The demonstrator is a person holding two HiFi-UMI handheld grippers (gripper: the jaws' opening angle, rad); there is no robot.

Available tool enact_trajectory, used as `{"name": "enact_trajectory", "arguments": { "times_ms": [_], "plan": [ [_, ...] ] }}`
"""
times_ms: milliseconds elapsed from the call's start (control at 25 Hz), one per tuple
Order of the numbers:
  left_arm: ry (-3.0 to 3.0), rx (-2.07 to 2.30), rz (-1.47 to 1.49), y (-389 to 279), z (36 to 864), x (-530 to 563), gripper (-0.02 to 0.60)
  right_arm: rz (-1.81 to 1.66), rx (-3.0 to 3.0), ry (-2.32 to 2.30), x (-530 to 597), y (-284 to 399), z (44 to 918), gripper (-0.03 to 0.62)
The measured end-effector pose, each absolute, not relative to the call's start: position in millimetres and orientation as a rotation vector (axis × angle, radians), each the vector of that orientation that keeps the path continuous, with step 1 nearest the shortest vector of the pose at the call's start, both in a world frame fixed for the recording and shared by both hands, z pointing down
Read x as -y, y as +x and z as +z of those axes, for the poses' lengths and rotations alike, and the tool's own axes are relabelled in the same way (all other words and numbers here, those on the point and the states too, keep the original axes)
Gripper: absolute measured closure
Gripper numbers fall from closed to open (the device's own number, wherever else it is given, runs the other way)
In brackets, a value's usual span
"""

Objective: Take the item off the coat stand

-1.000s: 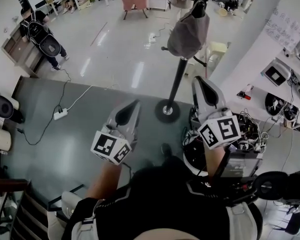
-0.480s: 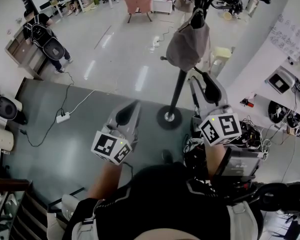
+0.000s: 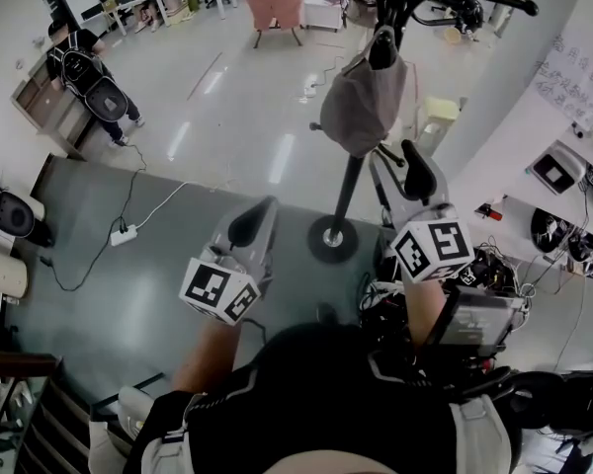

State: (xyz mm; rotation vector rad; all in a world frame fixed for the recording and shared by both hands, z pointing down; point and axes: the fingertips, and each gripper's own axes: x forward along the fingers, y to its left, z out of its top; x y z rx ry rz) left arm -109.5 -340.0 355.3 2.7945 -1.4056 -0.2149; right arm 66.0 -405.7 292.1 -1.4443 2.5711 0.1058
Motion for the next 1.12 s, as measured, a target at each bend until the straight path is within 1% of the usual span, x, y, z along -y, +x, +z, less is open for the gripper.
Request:
{"name": "enact_trajectory", "arguments": {
  "times_ms": [320,1120],
  "plan": [
    [2.753,1.469,-0.212,-107,357,356,0.565,0.082,-2.595,-1.409,433,67,298,0.321],
    [2.683,1.595,-0.193,-111,362,365,0.565,0.07,-2.643,-1.333,478,55,301,0.316]
  ]
}}
